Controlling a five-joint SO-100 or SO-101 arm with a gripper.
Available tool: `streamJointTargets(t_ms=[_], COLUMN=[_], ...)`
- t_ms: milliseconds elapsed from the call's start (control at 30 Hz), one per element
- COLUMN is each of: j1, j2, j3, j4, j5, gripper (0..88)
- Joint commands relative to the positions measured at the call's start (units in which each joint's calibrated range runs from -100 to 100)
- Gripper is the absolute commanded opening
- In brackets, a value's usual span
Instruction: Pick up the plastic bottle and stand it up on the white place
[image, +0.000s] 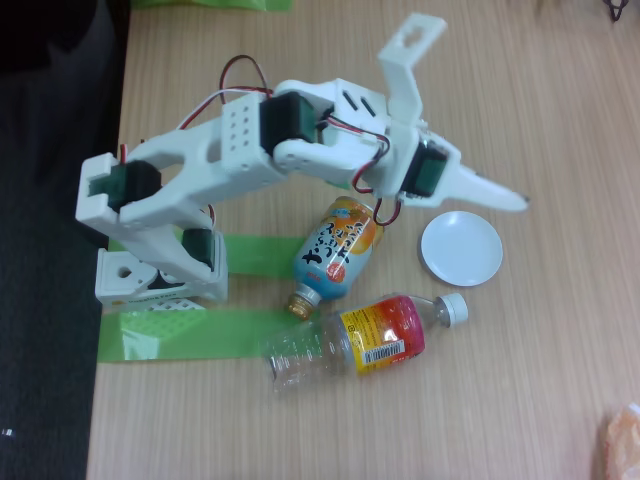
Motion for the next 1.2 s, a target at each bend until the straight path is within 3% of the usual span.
streamJointTargets(t_ms=[0, 433, 633, 733, 1167], j1=[0.22, -0.23, -0.15, -0.15, 3.77], j2=[0.59, 6.56, 11.6, 14.79, 28.65], j3=[-1.81, 0.54, 0.54, 0.63, -0.36], j4=[3.57, 3.65, 1.68, 1.85, 1.85], j5=[-3.91, -7.27, -7.9, -7.9, -7.27], gripper=[27.6, 28.4, 46.7, 51.3, 51.5])
